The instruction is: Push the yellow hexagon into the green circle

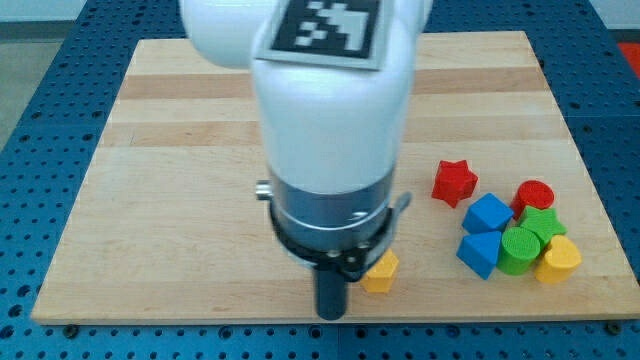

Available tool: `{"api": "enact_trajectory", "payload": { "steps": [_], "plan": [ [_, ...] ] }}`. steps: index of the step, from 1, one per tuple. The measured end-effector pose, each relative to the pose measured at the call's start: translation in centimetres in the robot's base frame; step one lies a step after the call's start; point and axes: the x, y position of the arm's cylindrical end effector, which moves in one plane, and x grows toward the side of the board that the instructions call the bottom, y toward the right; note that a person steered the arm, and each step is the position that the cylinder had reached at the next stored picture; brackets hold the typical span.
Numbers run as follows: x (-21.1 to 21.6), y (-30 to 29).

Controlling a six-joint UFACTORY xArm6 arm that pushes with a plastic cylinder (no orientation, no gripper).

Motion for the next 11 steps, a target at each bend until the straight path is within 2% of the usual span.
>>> {"api": "enact_trajectory", "payload": {
  "steps": [2,4,6,9,11],
  "plan": [
    [-4.5,0.5],
    [-1.6,5.9],
    [-0.5,4.7],
    [-2.6,11.4],
    [-2.5,15.1]
  ]
}}
